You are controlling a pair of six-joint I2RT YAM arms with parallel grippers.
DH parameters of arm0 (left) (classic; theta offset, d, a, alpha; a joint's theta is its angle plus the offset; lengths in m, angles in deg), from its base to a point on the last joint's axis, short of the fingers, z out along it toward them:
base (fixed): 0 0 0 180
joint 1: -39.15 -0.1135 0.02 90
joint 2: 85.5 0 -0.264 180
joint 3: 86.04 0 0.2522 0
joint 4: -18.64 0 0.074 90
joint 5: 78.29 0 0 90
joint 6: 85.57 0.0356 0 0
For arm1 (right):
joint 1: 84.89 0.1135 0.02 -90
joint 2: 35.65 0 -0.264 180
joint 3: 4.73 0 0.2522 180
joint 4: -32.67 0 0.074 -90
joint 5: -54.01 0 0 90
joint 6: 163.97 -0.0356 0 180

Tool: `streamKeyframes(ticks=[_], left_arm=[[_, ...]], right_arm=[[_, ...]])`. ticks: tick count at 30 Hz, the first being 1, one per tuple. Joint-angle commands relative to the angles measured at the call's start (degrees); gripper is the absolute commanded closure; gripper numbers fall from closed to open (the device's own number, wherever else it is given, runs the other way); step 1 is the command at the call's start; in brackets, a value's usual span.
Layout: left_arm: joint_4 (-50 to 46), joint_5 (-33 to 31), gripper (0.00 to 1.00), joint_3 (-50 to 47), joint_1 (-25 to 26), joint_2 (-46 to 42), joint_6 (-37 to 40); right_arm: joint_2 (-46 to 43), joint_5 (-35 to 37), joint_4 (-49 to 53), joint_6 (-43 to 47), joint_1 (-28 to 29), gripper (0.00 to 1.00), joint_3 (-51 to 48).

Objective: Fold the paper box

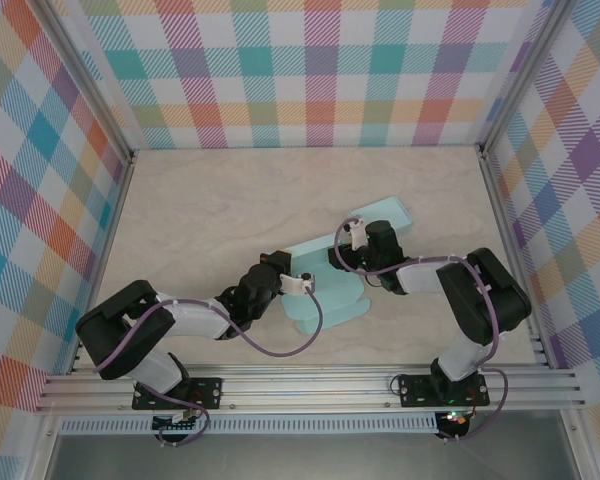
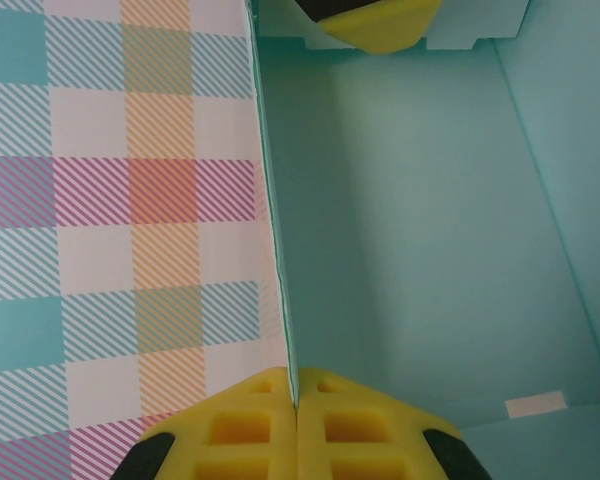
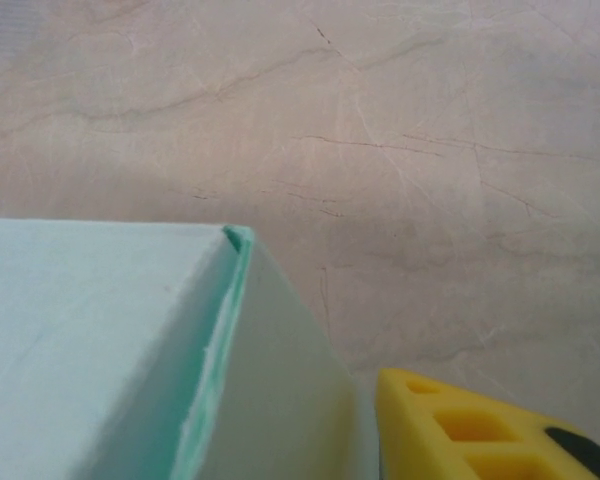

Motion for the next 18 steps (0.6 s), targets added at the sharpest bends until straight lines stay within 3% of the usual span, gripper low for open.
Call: streamKeyframes(ticks=[1,3,4,9,13,18], left_arm=[[-3.6,4.0,1.0,1.1,-0.3,-2.3,-2.5],[-5.1,5.1,0.95,1.3,-0.4,-3.9,-5.0],[-6.0,5.9,0.87,1.5,-0.6,-4.8,-6.5],[-8.3,7.8,0.44,1.8,-1.0,-9.6,-15.2],[-9.7,10.2,0.0,1.2,-1.0,-16.5,-27.2],[-11.1,6.7,0.0,-0.2,-0.9,-28.2,-47.0]], right_arm=[[1.4,6.8,-1.4,1.3,1.4,0.65,1.4],[1.2,9.4,-1.7,1.6,2.0,0.73,1.1],[1.0,10.3,-1.9,1.6,2.2,0.77,0.8],[-0.2,11.6,-2.5,2.3,2.7,0.88,0.0],[-1.3,13.8,-1.4,3.7,3.7,0.9,0.1],[-3.0,18.4,0.8,4.4,5.0,0.95,0.2]])
